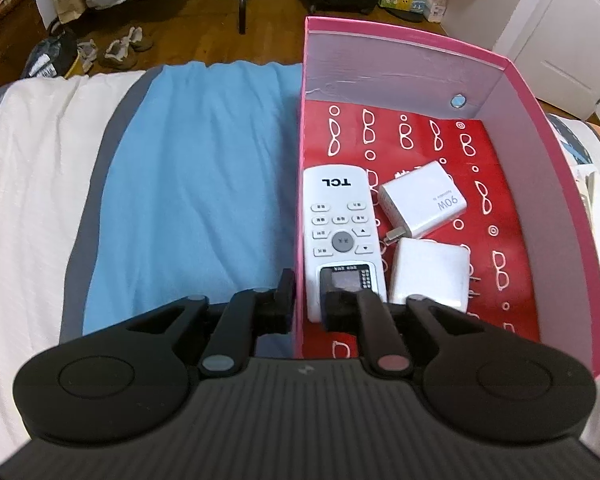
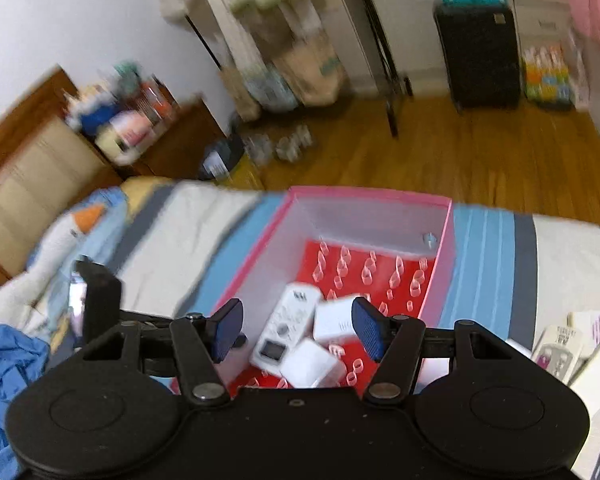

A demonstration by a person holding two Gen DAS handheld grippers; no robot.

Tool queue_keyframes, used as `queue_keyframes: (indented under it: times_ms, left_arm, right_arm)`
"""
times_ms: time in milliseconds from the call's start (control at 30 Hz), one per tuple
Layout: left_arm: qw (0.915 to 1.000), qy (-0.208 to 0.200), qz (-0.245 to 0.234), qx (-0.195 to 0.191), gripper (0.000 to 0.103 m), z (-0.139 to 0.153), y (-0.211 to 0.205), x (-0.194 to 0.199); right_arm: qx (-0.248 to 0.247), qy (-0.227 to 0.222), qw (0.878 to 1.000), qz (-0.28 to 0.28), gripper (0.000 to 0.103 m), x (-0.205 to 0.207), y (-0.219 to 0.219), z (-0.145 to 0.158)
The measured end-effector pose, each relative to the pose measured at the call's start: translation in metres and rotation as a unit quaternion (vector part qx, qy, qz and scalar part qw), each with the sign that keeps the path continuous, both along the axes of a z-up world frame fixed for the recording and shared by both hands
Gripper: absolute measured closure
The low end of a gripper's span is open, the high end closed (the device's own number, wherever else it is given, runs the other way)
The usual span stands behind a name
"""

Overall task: Organize rigid objects
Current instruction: 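Carry the white laptop charger into the pink box and release it, then move the right tool back toward the remaining white items on the bed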

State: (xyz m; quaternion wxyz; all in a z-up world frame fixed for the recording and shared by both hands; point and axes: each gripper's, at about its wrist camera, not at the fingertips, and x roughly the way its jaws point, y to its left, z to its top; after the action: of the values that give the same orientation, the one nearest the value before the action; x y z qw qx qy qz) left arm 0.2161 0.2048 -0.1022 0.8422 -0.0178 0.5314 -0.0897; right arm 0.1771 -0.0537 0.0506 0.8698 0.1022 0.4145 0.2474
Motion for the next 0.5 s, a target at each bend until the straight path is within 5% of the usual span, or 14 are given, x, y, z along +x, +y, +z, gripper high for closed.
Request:
queue_keyframes:
  times_ms: [133, 500]
  left_arm:
    - [0.9999, -0.002, -0.009, 0.006, 0.085, 0.002, -0.004, -0.002]
    - [0.9993, 0.002, -0.024, 0.028, 0.085, 0.0, -0.009, -0.003]
  right_arm:
    - [-0.009, -0.019, 1.0, -0.02, 0.037, -0.006, -0.022, -0.004]
    - [-0.114, 0.053, 0.988, -0.089, 0.037, -0.012, -0.078, -0.053]
